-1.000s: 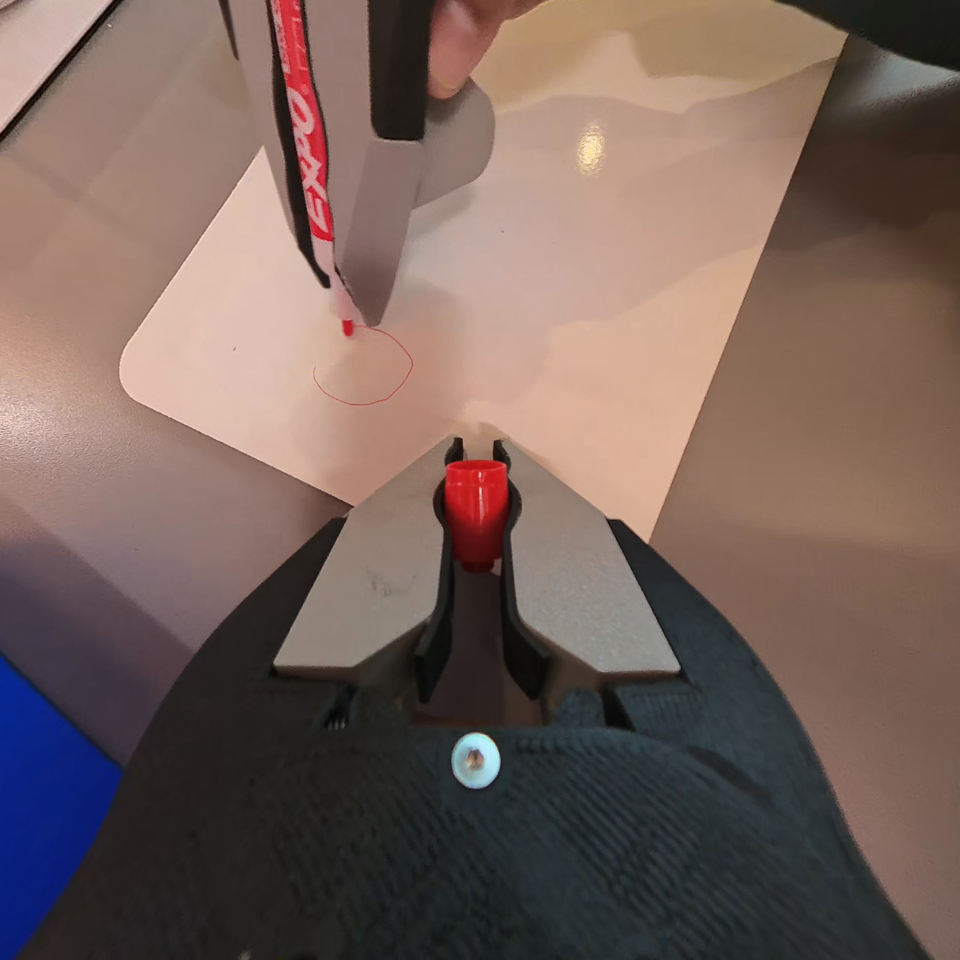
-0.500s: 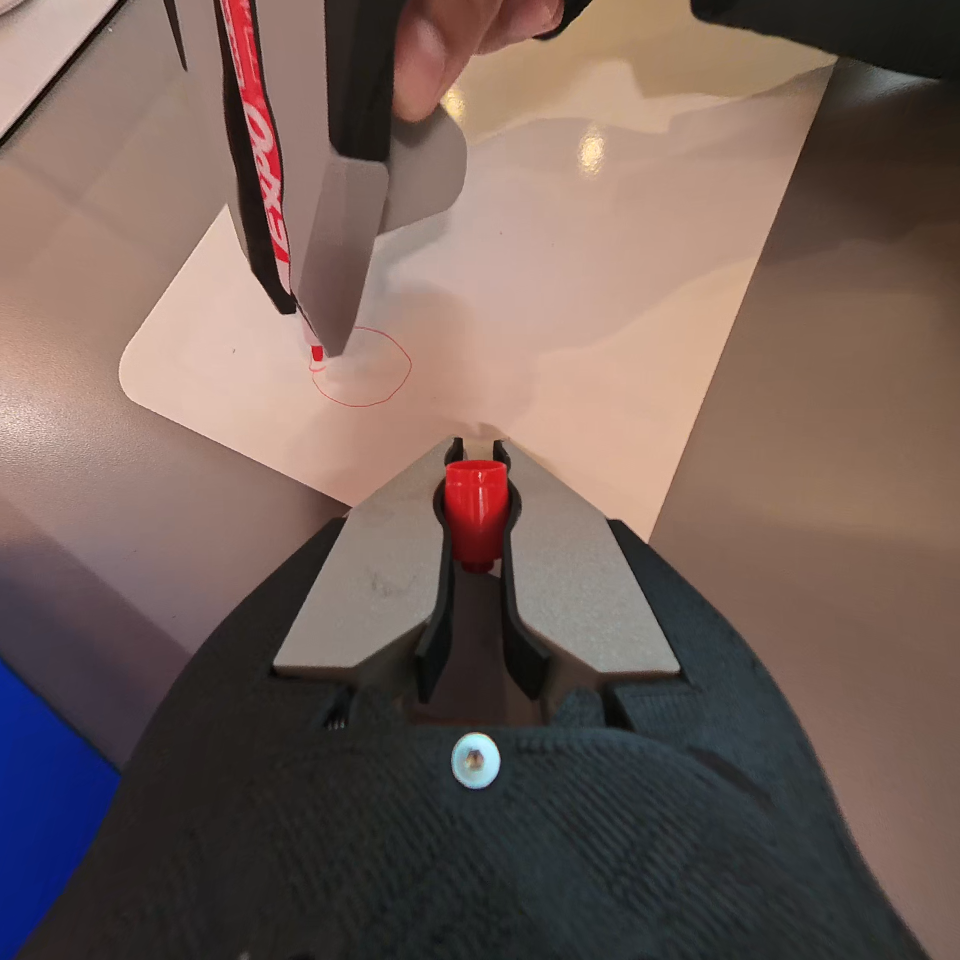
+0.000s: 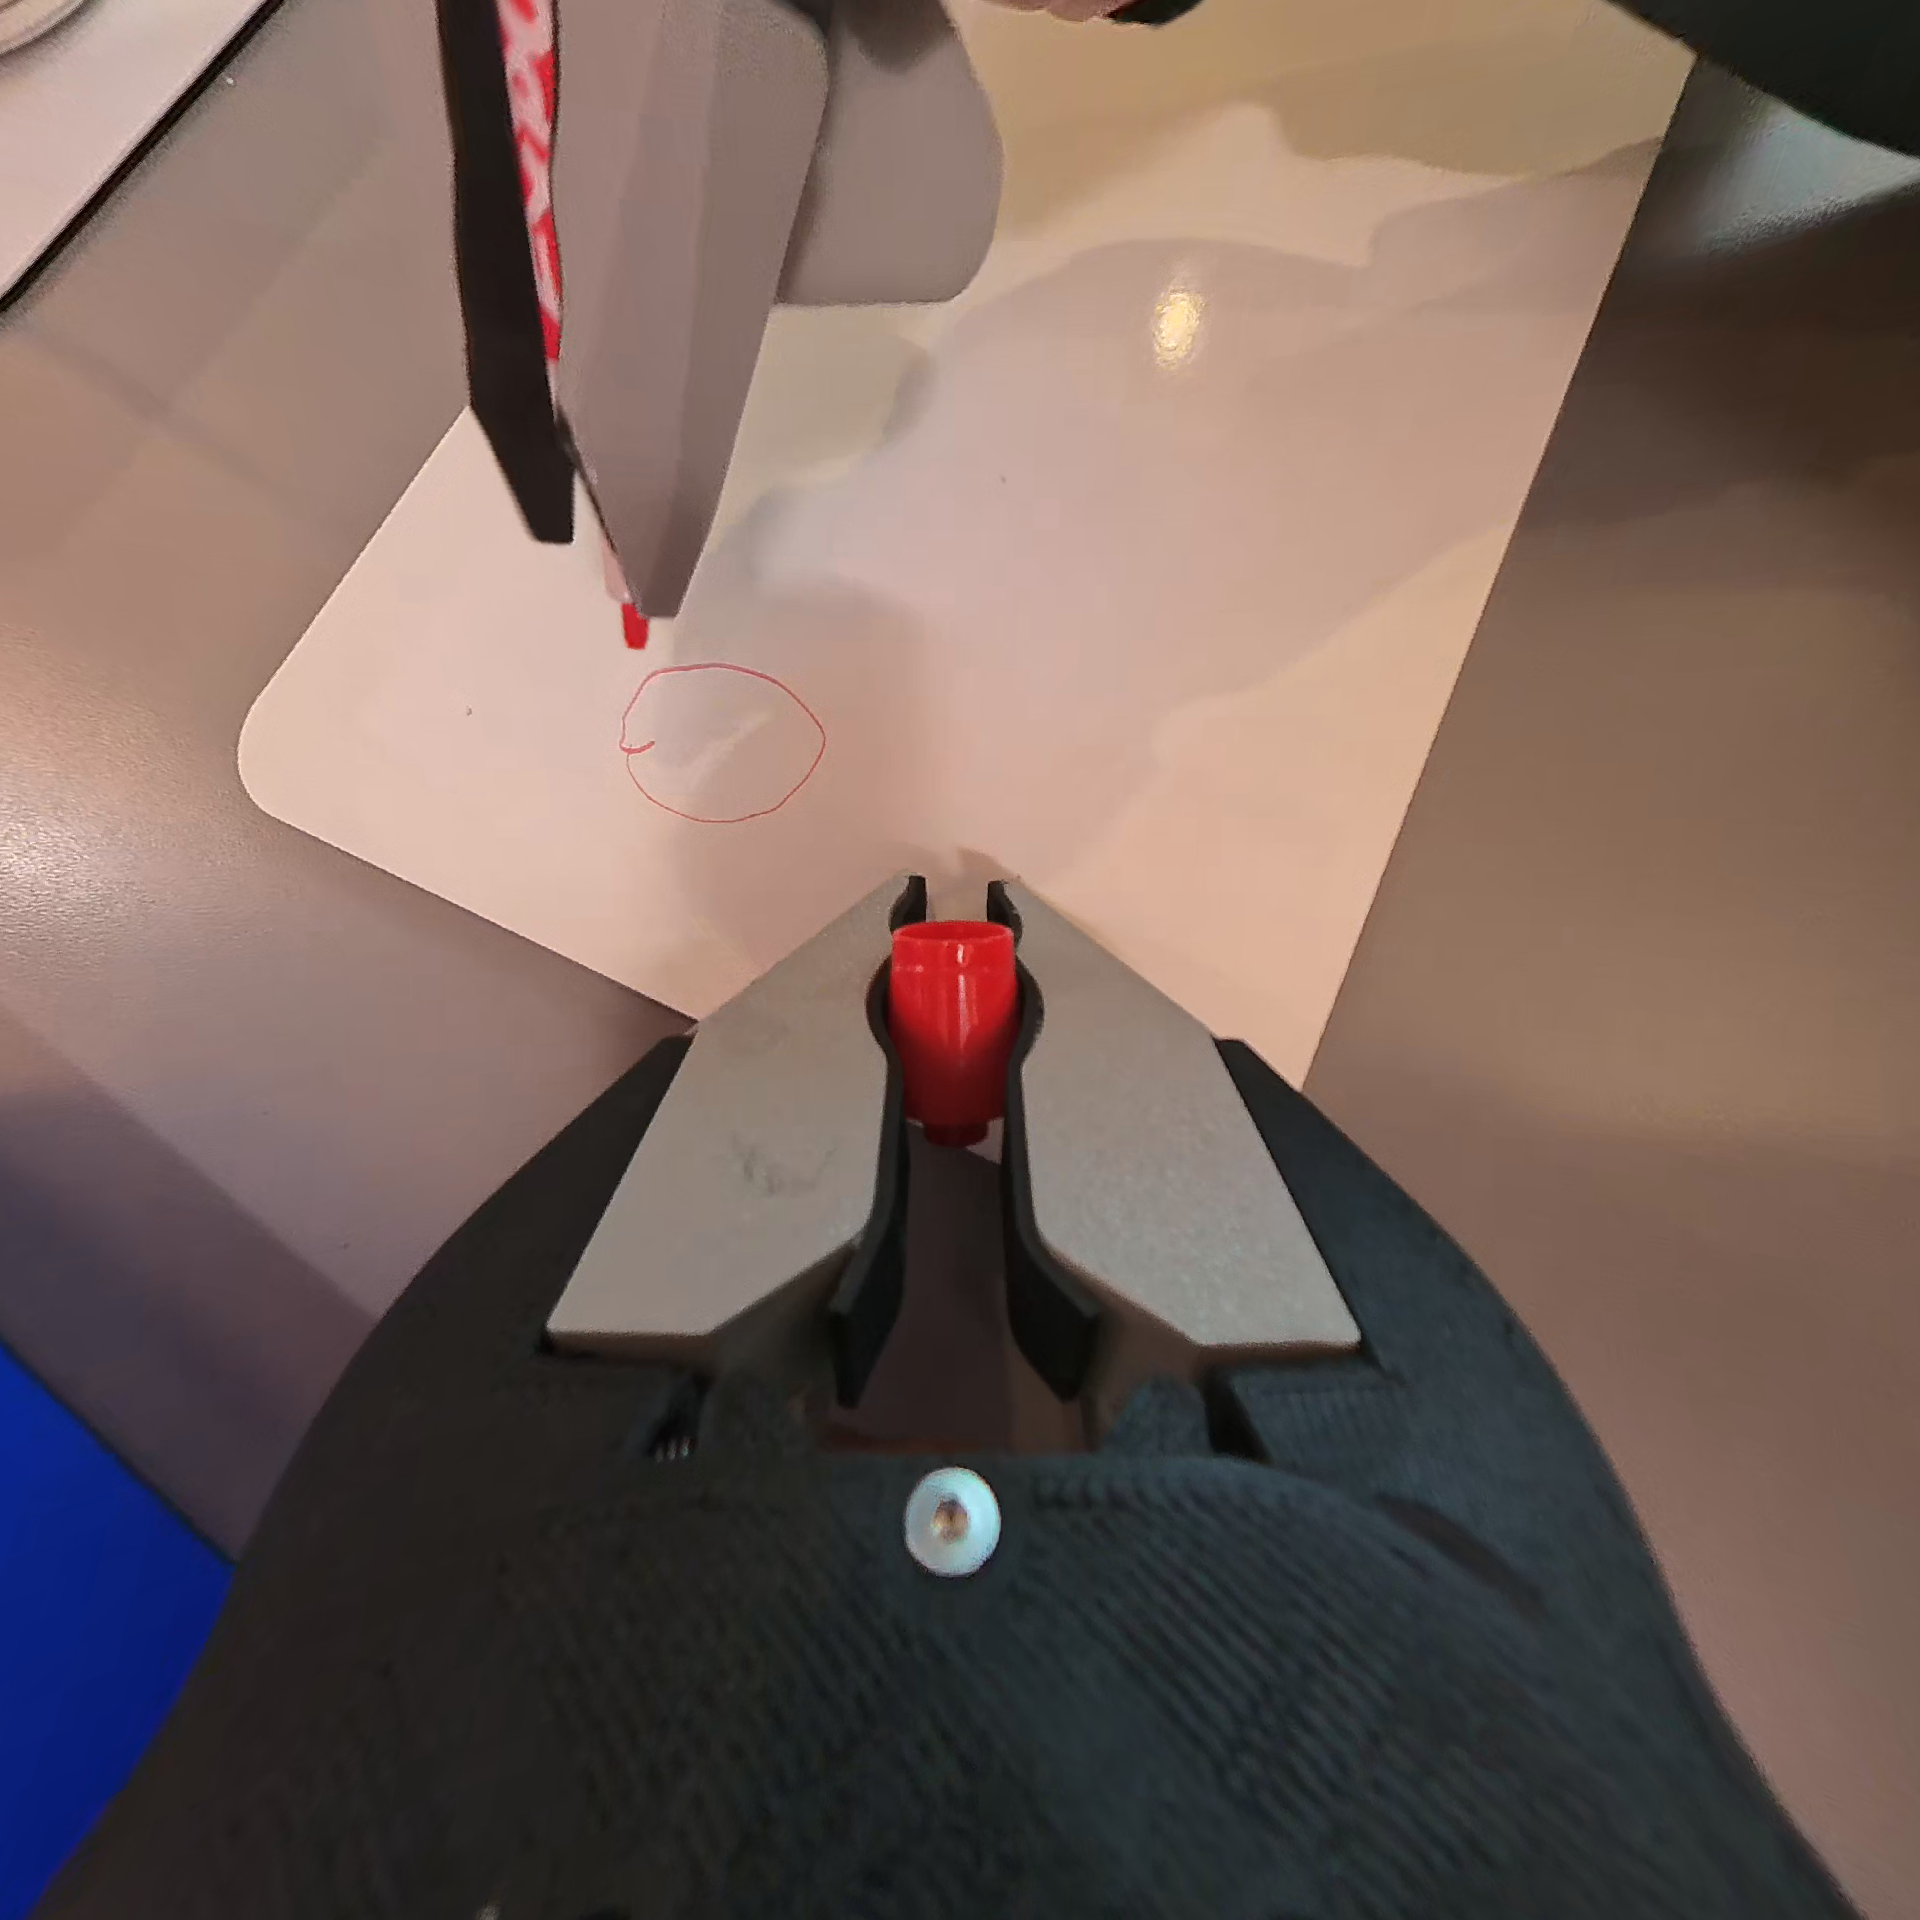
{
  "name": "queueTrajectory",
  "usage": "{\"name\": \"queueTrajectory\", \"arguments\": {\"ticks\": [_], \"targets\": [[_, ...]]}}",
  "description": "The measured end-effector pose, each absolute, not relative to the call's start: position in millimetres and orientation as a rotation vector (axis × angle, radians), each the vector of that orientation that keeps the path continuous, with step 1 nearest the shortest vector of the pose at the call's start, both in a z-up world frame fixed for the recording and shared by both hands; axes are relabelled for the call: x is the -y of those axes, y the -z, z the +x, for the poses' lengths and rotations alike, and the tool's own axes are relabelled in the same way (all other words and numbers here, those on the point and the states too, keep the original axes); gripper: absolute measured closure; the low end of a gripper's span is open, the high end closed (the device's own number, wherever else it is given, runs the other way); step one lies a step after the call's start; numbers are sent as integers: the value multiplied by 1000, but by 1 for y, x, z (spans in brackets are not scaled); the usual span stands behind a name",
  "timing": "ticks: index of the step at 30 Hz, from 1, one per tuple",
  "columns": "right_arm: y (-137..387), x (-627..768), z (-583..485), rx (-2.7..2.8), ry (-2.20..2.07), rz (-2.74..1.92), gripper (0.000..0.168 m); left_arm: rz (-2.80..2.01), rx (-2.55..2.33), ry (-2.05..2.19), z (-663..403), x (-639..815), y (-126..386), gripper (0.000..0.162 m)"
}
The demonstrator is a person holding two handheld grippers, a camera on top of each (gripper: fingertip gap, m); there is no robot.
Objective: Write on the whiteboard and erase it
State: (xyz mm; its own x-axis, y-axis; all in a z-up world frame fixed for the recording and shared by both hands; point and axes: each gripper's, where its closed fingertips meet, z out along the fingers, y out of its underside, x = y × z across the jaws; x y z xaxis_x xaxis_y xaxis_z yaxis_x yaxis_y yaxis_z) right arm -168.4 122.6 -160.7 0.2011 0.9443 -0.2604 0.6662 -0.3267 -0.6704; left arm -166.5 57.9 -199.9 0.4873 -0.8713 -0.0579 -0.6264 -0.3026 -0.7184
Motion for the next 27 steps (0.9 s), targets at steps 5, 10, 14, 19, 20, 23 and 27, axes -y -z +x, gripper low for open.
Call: {"name": "queueTrajectory", "arguments": {"ticks": [5,10,14,19,20,23,27], "targets": [[140,-107,-159,1395,-1144,-1994,139,-2027,-1227,444,-166,-60,199,152],[112,-88,-152,1334,-1208,-1744,140,-1995,-1230,429,-163,-63,198,152],[99,-70,-146,1329,-1192,-1562,140,-1930,-1251,484,-156,-58,189,152],[92,-40,-137,1444,-1321,-1408,140,-1835,-1252,786,-138,-35,166,152],[91,-33,-136,1478,-1329,-1378,140,-1826,-1252,835,-136,-32,164,152],[92,-28,-138,1515,-1304,-1363,140,-1775,-1250,991,-128,-19,152,152],[101,-20,-140,1583,-1309,-1368,140,-1740,-1237,1029,-127,-16,144,153]]}}
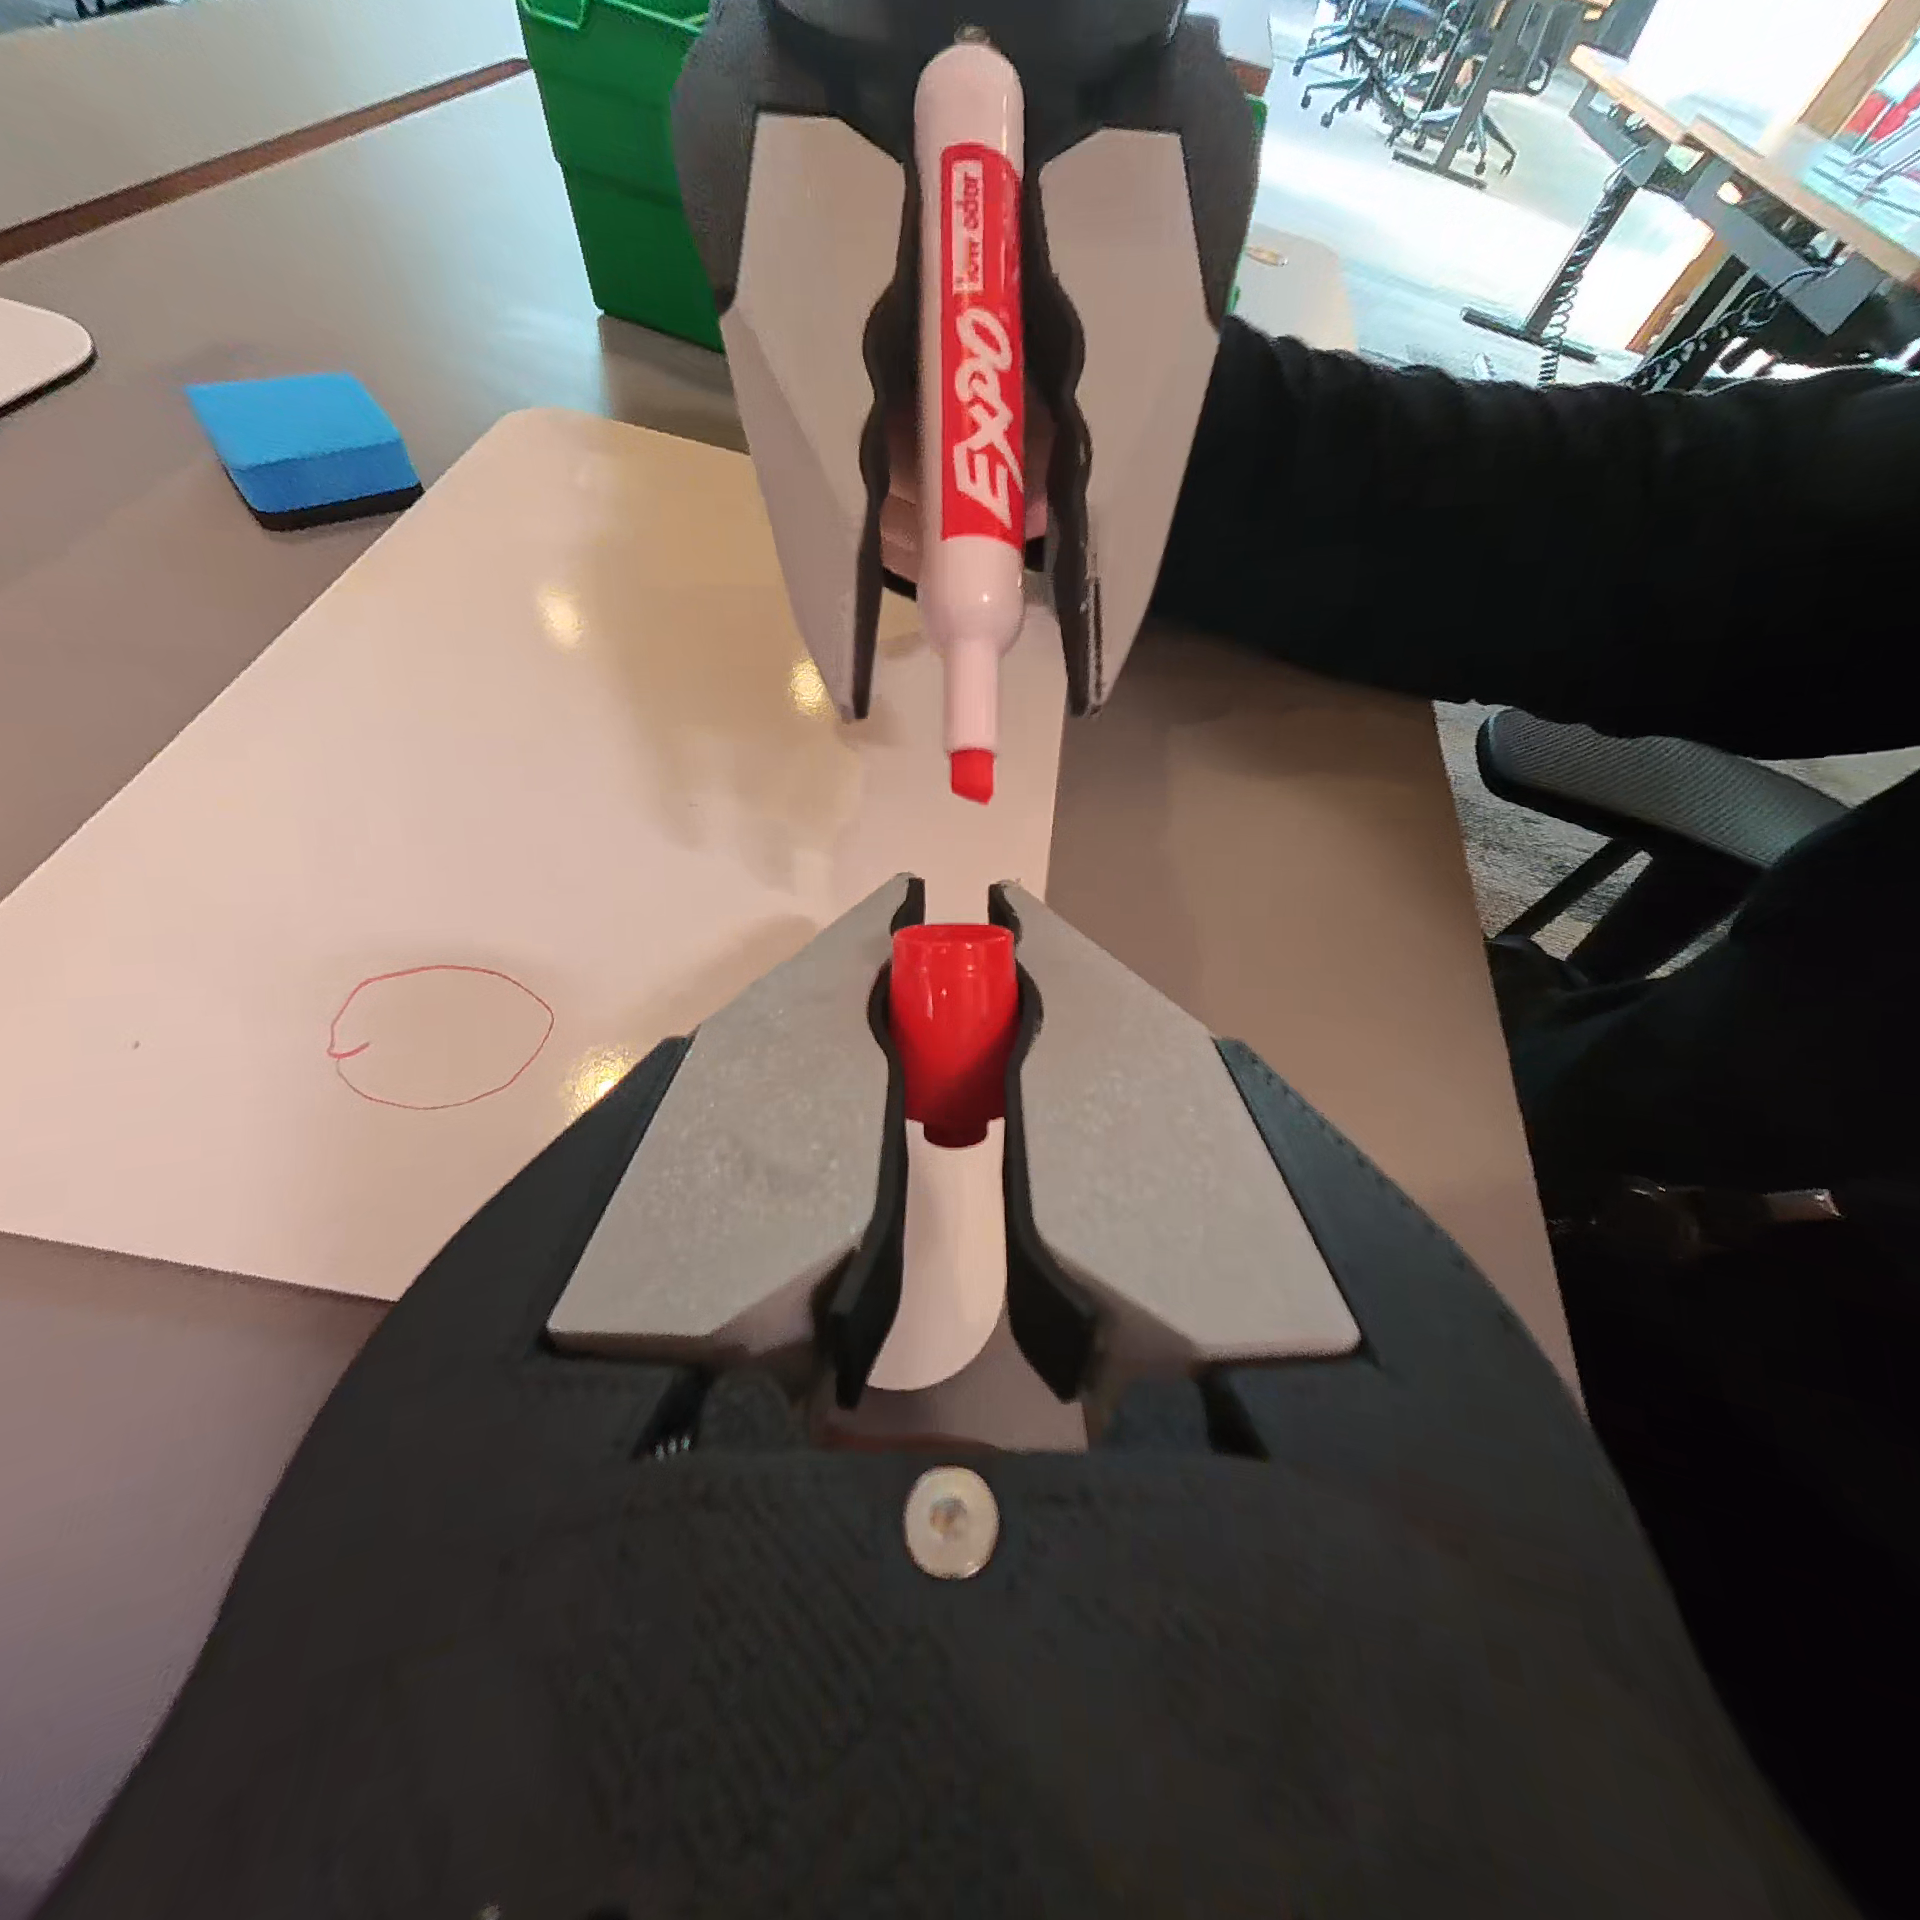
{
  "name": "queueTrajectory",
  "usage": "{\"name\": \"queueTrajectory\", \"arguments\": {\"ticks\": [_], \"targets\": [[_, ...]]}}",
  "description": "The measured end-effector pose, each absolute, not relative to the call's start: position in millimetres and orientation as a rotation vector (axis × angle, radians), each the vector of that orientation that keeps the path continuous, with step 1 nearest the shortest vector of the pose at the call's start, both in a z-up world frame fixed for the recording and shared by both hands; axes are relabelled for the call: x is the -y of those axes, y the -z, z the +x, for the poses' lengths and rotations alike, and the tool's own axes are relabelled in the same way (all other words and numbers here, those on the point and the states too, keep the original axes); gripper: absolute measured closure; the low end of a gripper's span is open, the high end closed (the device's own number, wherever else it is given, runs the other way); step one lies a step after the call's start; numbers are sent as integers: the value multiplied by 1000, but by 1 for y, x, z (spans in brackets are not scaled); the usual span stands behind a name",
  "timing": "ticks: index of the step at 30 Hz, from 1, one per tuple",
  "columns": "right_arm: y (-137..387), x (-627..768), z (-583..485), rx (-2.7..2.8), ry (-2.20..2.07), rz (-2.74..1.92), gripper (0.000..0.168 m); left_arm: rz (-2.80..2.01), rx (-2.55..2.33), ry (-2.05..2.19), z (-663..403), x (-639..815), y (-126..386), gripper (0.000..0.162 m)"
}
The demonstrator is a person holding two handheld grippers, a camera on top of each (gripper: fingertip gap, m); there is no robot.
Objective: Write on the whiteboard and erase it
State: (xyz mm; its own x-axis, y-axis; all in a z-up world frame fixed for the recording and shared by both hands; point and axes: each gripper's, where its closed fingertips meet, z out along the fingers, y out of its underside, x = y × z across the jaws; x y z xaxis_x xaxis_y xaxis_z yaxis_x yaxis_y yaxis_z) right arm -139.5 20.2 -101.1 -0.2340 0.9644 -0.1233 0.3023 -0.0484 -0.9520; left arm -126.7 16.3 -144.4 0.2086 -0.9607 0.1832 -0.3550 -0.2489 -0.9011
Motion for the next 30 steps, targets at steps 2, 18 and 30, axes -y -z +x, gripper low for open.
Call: {"name": "queueTrajectory", "arguments": {"ticks": [2,18,30], "targets": [[103,-20,-140,1597,-1293,-1371,140,-1733,-1237,1064,-127,-13,142,152],[116,-9,-146,1679,-1263,-1390,140,-1720,-1253,1098,-124,-7,139,153],[83,-18,-151,1450,-1444,-1315,139,-1676,-1145,1168,-123,-13,123,153]]}}
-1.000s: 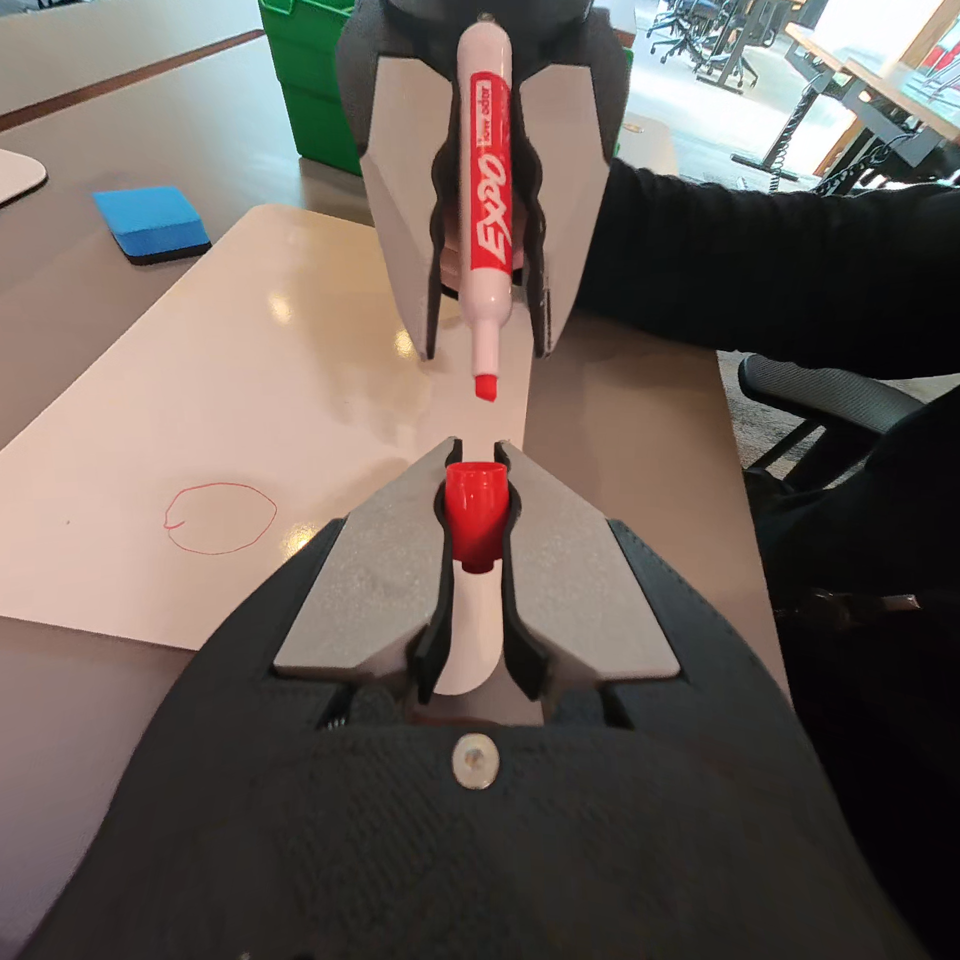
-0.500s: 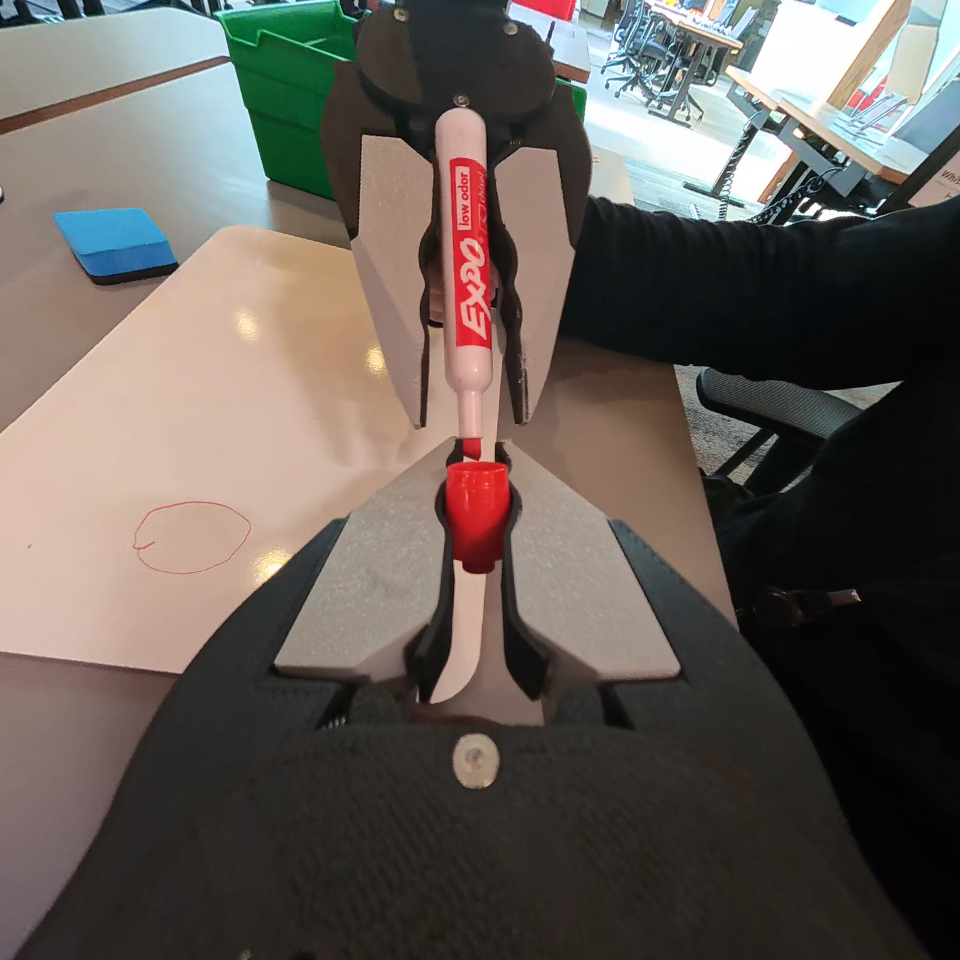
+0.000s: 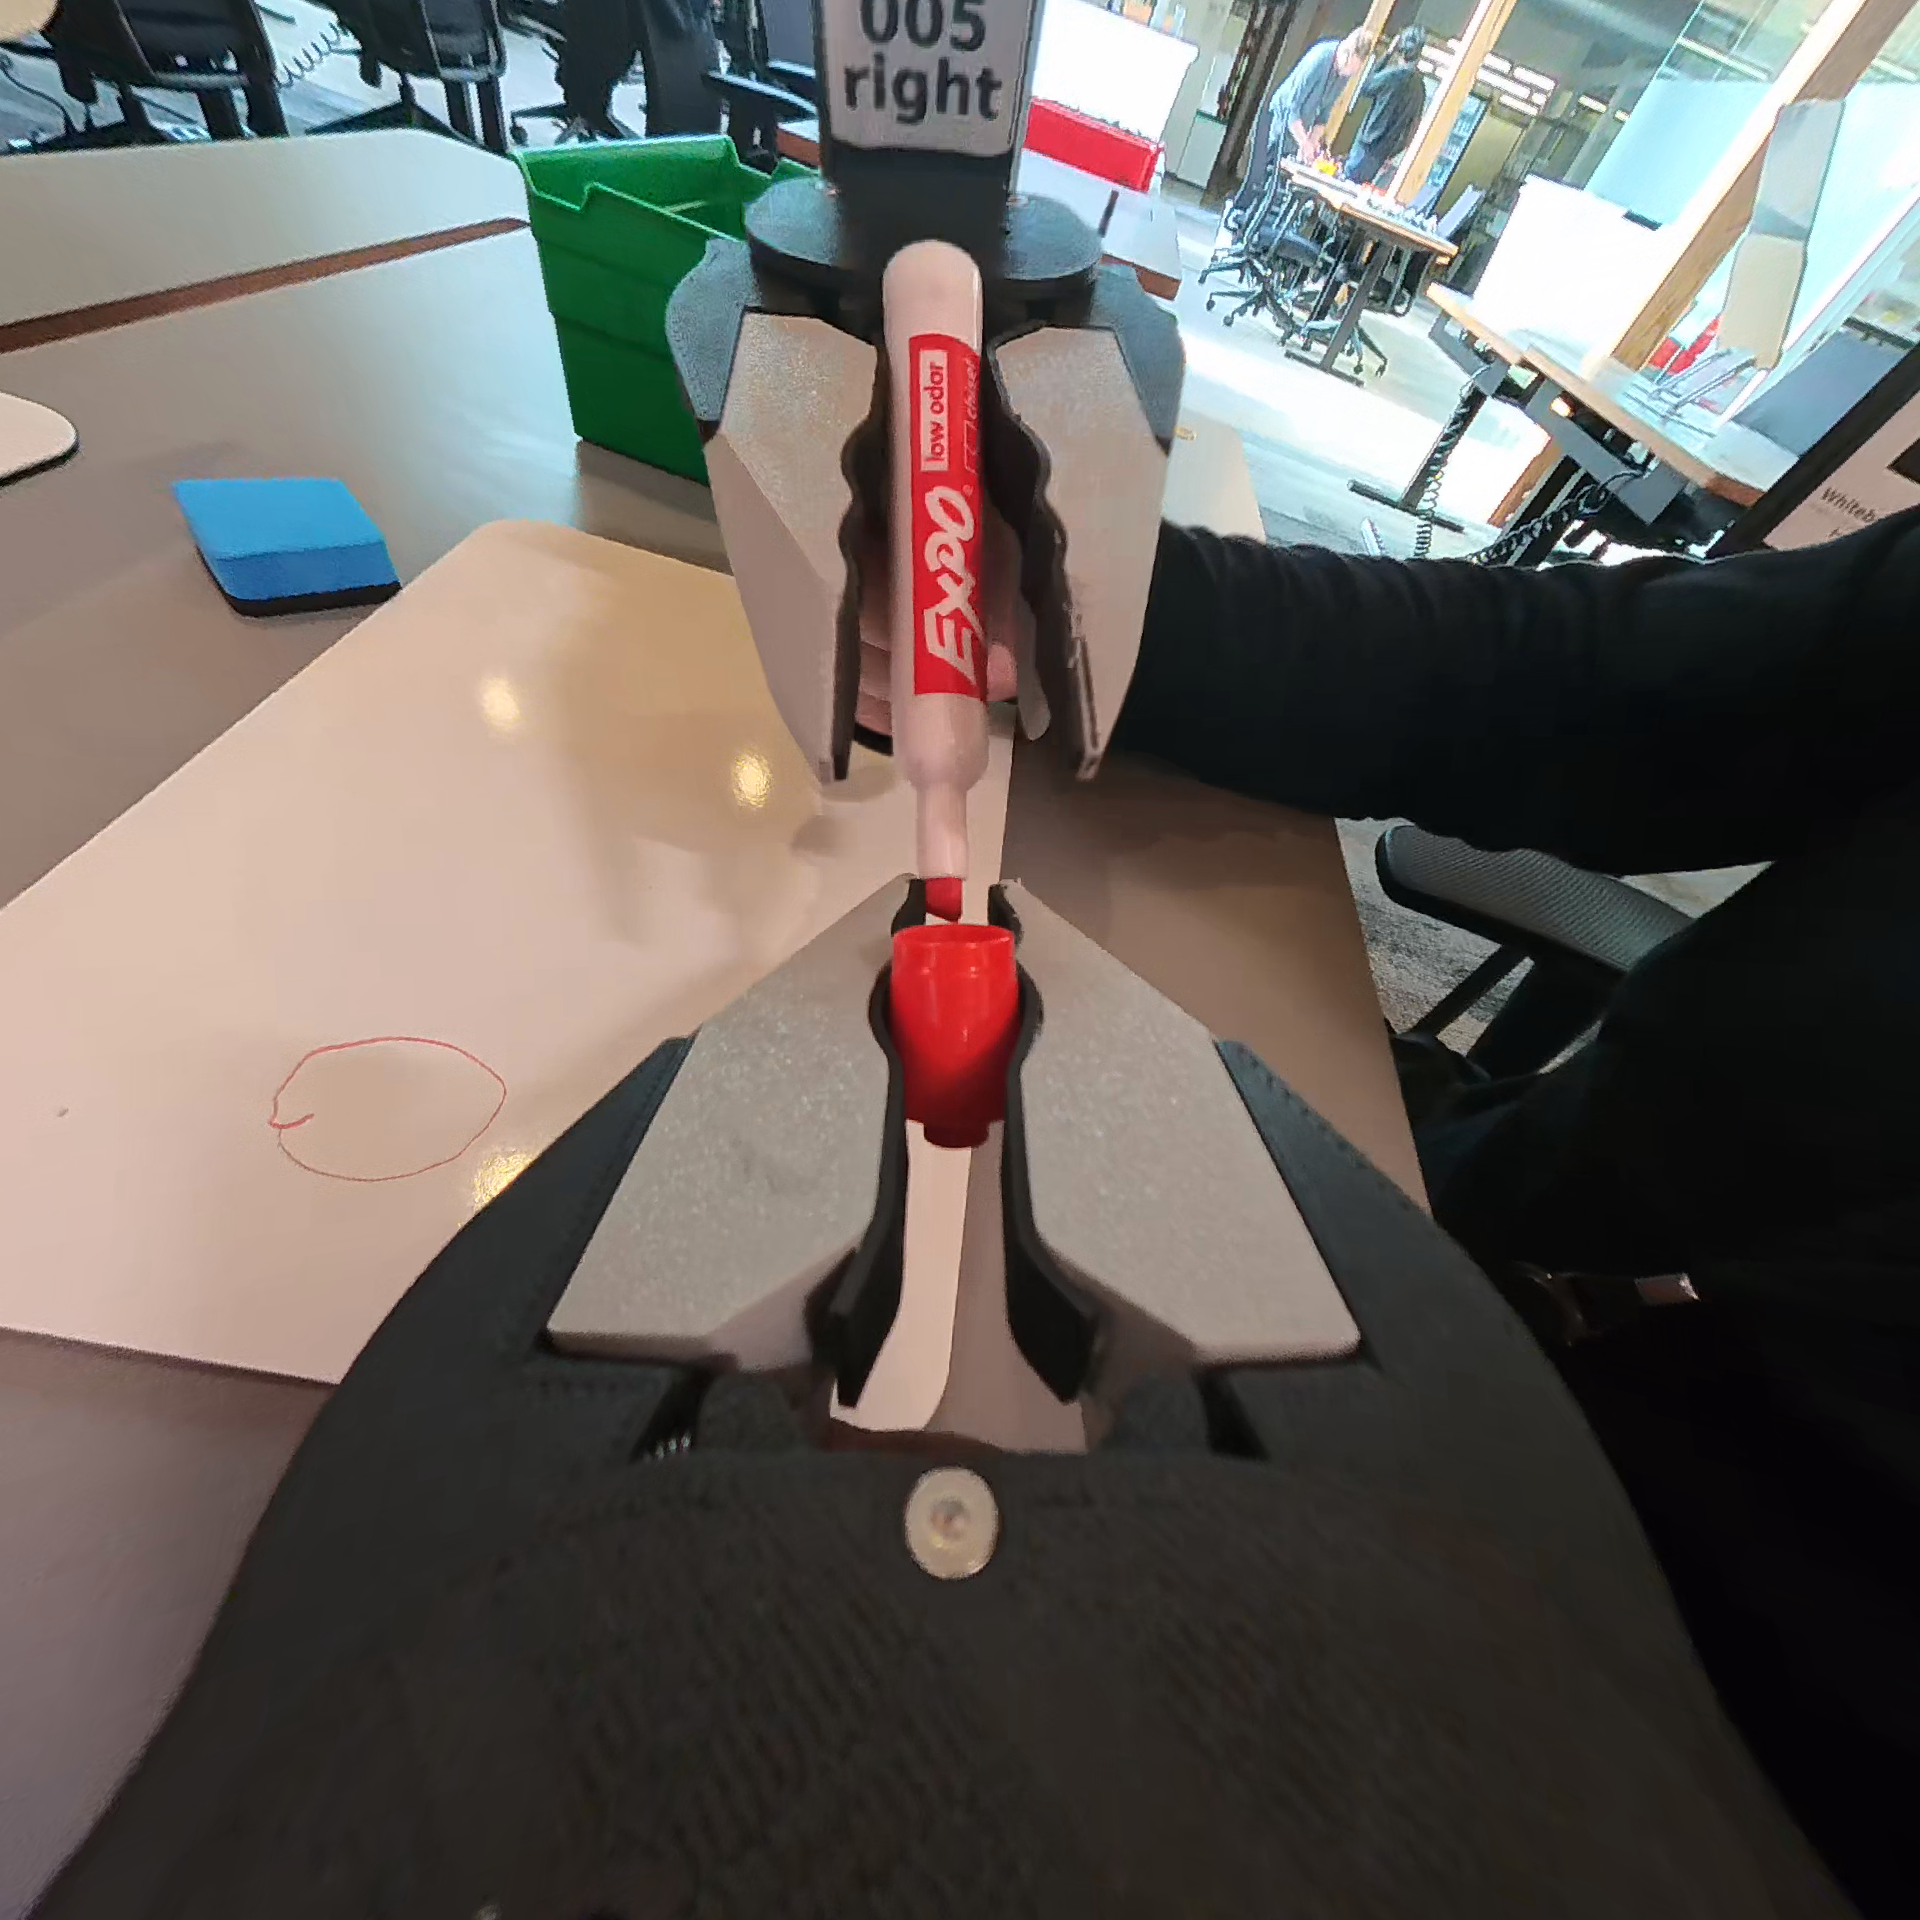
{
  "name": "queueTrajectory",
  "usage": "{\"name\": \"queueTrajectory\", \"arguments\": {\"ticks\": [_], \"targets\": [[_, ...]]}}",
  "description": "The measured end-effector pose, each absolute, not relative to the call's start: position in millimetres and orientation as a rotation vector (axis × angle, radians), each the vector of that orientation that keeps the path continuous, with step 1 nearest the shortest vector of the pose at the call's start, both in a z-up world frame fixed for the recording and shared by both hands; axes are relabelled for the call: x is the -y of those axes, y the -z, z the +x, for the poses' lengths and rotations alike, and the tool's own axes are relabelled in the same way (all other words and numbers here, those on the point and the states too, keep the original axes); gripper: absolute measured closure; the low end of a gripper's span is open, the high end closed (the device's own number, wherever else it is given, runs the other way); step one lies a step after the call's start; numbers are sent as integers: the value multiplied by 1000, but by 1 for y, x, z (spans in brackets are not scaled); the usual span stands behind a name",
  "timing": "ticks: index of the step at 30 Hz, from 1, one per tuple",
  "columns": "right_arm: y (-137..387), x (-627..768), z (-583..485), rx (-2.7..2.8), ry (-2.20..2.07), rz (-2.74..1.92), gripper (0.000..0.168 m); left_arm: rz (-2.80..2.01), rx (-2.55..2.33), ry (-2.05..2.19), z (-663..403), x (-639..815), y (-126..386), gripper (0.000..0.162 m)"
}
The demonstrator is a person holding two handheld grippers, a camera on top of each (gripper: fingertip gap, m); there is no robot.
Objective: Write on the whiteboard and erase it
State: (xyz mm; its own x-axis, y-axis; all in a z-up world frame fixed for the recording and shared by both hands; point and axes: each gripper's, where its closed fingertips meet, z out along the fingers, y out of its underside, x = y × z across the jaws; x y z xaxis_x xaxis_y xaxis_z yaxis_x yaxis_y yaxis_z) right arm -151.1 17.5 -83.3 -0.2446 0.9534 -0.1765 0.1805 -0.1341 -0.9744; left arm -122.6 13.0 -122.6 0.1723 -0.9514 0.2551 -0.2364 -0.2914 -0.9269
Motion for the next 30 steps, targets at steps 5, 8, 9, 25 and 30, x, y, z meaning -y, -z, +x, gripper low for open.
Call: {"name": "queueTrajectory", "arguments": {"ticks": [5,8,9,25,30], "targets": [[71,-19,-157,1363,-1488,-1292,140,-1682,-1167,1124,-118,-13,128,153],[66,-17,-159,1328,-1540,-1270,140,-1689,-1175,1136,-114,-11,132,153],[65,-18,-159,1315,-1548,-1272,140,-1691,-1175,1139,-113,-11,132,153],[74,-22,-166,1304,-1528,-1341,140,-1683,-1112,1169,-115,-17,127,153],[73,-26,-163,1302,-1500,-1347,140,-1663,-1073,1229,-116,-17,119,153]]}}
